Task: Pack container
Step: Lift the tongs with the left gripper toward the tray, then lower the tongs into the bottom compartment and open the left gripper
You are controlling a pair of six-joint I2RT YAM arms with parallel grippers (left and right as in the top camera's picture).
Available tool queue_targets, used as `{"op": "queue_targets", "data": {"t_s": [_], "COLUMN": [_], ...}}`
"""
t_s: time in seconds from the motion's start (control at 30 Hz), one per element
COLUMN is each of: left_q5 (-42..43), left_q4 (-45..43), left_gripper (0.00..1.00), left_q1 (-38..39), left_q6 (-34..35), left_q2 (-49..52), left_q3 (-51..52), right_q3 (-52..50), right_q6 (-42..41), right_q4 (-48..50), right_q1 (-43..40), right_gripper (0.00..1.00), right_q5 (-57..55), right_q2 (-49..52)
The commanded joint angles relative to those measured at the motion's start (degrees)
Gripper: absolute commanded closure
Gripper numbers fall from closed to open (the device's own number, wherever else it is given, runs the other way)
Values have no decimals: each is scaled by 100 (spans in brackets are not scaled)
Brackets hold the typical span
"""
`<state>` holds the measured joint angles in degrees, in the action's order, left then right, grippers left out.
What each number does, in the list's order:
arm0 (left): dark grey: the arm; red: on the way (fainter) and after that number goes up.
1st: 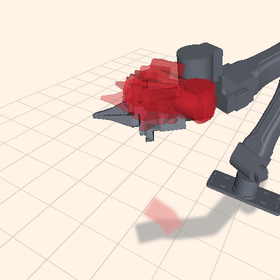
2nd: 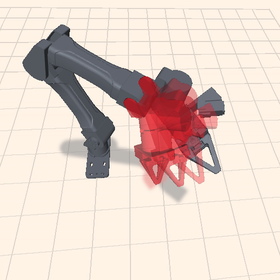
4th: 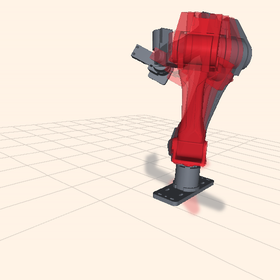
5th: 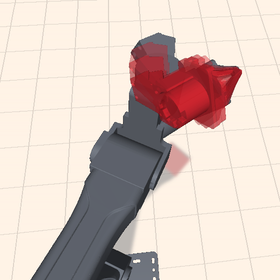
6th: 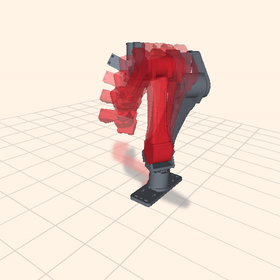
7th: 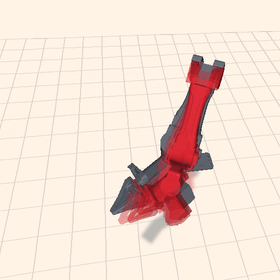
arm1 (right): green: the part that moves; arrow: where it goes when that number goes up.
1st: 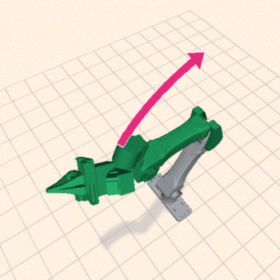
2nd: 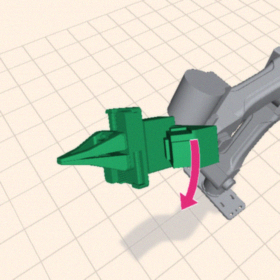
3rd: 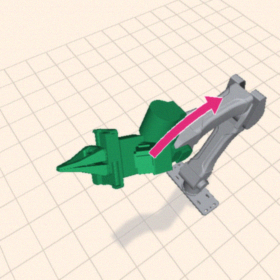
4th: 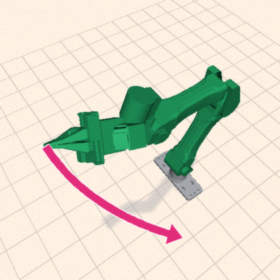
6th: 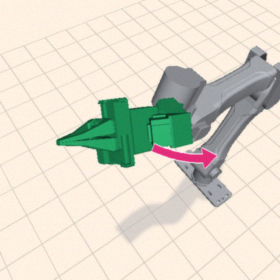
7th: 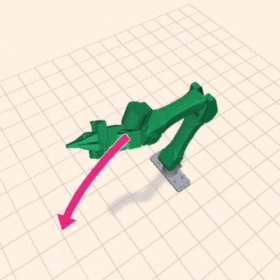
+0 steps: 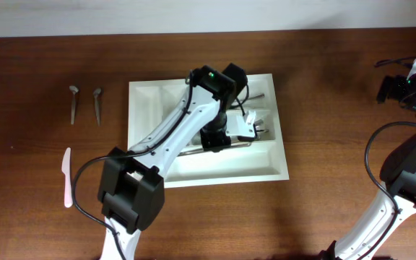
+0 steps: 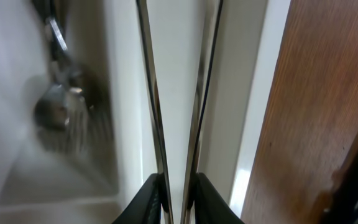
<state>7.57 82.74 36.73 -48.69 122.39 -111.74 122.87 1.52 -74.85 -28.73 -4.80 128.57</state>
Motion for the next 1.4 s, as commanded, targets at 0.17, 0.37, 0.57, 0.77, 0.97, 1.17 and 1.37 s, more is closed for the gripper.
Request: {"op": "queue_targets", "data": {"t_s": [0.17,0.37,0.57,0.77,0.97,1.17,1.37], "left_q5": [212,118,-74,-116,-116,-116,-118], "left_q4": [-411,-737,-826,-927,-922,-922,-922], "left_gripper": [82,81,77,76,73,66,65], "left_q1": [387,487,485,485,485,485,485], "left_q6": [-114,-114,-114,-111,-109,-111,-111], "left_q2": [52,52,52,52,52,52,52], "left_q3": [474,710,763,763,763,763,763], "right_q3": [-20,-20,-20,-20,-20,-20,-20], "right_q6": [-52,-52,-52,-52,-52,-52,-52], "right_q4": [15,13,15,13,15,15,15], "right_q1": [22,22,22,22,22,22,22], "right_gripper": [1,1,1,1,1,1,1], "right_q5": [11,11,11,11,11,11,11], "right_q2": [-68,-68,-68,-68,-68,-68,-68]}}
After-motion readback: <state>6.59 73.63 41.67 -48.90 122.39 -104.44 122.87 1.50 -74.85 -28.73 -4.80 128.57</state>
